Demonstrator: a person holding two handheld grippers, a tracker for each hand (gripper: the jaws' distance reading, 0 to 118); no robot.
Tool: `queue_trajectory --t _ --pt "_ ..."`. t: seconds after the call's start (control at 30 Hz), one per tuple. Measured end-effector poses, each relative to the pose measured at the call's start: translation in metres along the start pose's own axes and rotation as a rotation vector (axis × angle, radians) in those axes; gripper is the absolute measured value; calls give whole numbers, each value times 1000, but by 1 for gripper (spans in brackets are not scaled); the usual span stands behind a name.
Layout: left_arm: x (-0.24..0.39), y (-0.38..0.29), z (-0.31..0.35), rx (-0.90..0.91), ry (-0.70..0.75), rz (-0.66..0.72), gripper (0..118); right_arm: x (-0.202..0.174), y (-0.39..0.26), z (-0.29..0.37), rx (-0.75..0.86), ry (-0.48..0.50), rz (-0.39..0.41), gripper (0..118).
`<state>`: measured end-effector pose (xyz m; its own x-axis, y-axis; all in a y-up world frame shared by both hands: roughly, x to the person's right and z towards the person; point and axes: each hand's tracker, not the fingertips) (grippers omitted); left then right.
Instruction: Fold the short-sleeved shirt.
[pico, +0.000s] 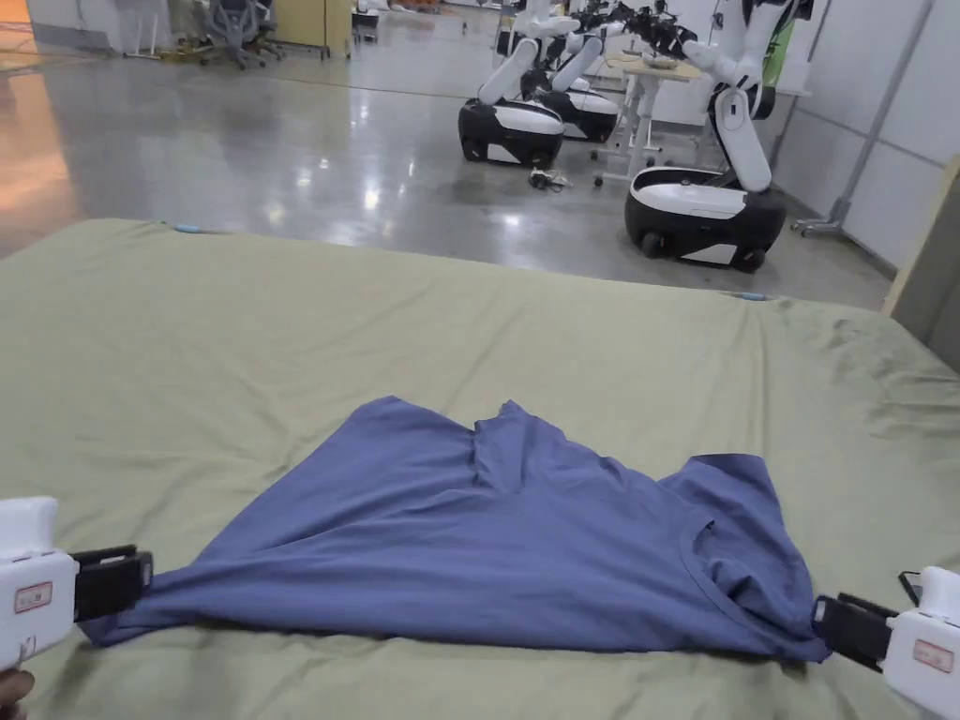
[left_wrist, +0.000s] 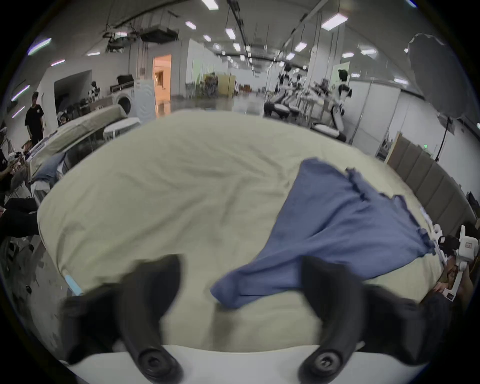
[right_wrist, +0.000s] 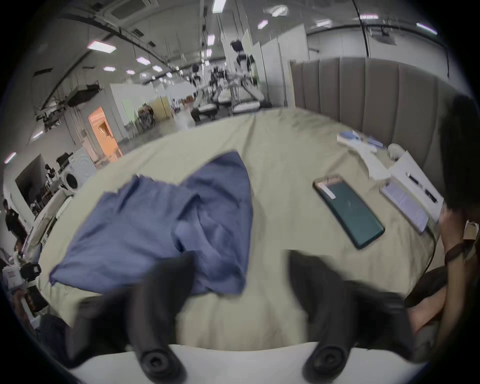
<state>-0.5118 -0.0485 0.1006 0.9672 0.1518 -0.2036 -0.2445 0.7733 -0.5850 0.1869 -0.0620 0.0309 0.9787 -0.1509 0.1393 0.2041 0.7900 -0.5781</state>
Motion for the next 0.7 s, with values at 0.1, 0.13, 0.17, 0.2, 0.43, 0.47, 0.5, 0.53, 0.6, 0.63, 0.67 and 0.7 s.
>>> queue_trajectory --t 0.1,0.13,0.17,0.2,0.43,0.47,0.5,0.53,0.6,0.63,0.67,0.7 --pt "8 -2 55 138 -60 -18 113 -17 12 43 131 71 30 108" --pt "10 -7 68 171 -65 -35 113 -26 15 59 171 81 58 108" --pt "12 -13 82 200 -74 -64 113 -36 14 74 216 104 80 109" --pt "15 -21 91 210 -63 -91 113 -46 13 88 250 129 100 111" --pt "5 -58 94 114 142 -146 4 -123 -14 136 278 187 247 0" --pt "0 -60 88 68 81 -168 4 -131 -15 139 287 235 251 0" --pt "-3 -58 81 51 84 -150 4 -138 -15 141 270 290 260 0" --pt "-6 -58 75 45 92 -144 4 -145 -16 141 258 304 271 0" --pt "-13 -55 59 17 76 -151 4 -161 -17 142 261 298 297 0" --pt "-17 -52 53 22 76 -152 4 -166 -17 140 254 313 309 0" --pt "-20 -49 43 13 56 -153 5 -170 -17 139 245 317 312 0" --pt "-22 -45 31 -9 30 -156 16 -176 -17 136 240 313 316 0"
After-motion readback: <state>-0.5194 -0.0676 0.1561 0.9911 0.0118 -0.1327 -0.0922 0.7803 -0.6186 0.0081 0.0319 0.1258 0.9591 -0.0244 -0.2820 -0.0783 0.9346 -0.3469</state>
